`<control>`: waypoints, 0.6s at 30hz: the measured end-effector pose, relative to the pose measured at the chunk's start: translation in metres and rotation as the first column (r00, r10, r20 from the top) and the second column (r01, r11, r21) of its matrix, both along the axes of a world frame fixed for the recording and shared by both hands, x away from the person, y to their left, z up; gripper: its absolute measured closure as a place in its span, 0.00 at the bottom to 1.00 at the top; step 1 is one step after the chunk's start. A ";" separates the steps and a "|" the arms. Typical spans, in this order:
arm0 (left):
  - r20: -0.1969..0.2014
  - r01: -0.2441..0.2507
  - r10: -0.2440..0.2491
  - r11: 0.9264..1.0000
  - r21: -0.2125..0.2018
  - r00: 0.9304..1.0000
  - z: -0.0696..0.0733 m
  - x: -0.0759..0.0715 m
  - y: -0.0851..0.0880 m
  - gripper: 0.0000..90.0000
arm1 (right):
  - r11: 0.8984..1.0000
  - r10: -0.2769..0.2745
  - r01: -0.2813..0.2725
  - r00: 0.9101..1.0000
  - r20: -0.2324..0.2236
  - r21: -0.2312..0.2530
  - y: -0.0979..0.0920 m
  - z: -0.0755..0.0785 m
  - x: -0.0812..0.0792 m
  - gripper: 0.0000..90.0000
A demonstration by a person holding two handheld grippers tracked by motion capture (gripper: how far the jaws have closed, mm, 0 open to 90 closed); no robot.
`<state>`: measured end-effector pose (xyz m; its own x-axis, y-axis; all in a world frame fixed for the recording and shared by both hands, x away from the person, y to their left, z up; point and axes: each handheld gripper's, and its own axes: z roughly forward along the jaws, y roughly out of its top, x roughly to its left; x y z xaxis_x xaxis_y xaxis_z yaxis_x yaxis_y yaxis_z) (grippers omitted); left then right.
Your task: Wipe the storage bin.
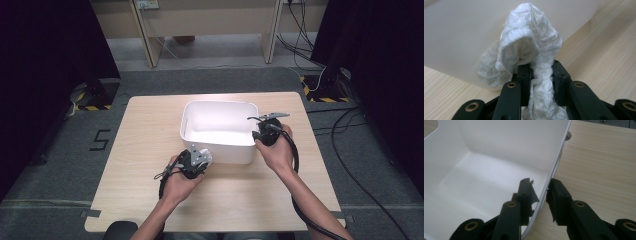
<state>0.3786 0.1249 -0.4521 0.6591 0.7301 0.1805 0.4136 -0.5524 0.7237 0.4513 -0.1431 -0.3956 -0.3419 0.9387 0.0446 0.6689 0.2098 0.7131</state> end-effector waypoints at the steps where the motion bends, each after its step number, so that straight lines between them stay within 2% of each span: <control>1: 0.003 -0.002 0.002 1.000 -0.002 1.000 0.001 0.000 0.000 0.80 | 1.000 0.000 0.000 1.000 0.000 0.000 0.000 0.000 0.000 0.81; 6: 0.015 -0.009 0.009 1.000 -0.011 1.000 0.006 -0.002 0.000 0.80 | 1.000 0.000 0.000 1.000 0.000 0.001 0.000 0.000 0.000 0.81; 8: 0.036 -0.002 0.002 1.000 -0.007 0.999 0.009 -0.002 0.000 0.80 | 1.000 0.000 0.000 1.000 0.000 0.002 0.000 0.000 0.000 0.81; 9: 0.028 -0.008 0.008 1.000 -0.011 1.000 0.011 -0.003 0.000 0.80 | 1.000 -0.001 0.001 1.000 0.000 0.002 0.000 0.000 0.000 0.81; 11: 0.047 -0.002 0.002 1.000 -0.011 0.999 0.014 -0.003 0.000 0.80 | 1.000 -0.001 0.001 1.000 0.000 0.002 0.000 0.000 0.000 0.81; 13: 0.040 -0.007 0.008 1.000 -0.021 0.999 0.018 -0.005 0.000 0.80 | 1.000 -0.001 0.001 1.000 0.000 0.003 0.000 0.000 0.000 0.81; 14: 0.056 -0.002 0.003 1.000 -0.019 0.998 0.019 -0.004 0.000 0.80 | 1.000 0.000 0.000 1.000 0.001 0.002 0.000 0.000 0.000 0.81; 16: 0.045 -0.011 0.012 1.000 -0.029 0.999 0.021 -0.006 -0.001 0.80 | 1.000 0.001 -0.001 1.000 0.001 0.000 0.000 0.000 0.000 0.81; 17: 0.059 -0.004 0.006 1.000 -0.022 0.998 0.022 -0.005 -0.001 0.80 | 1.000 0.001 -0.001 1.000 0.001 -0.001 0.000 0.000 0.000 0.81; 18: 0.050 -0.011 0.013 1.000 -0.027 0.999 0.023 -0.006 -0.001 0.80 | 1.000 0.001 -0.001 1.000 0.001 -0.001 0.000 0.000 0.000 0.81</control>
<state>0.3725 0.1236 -0.4294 0.6410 0.7427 0.1938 0.3828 -0.5282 0.7579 0.4512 -0.1428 -0.3957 -0.3433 0.9382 0.0434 0.6680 0.2115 0.7134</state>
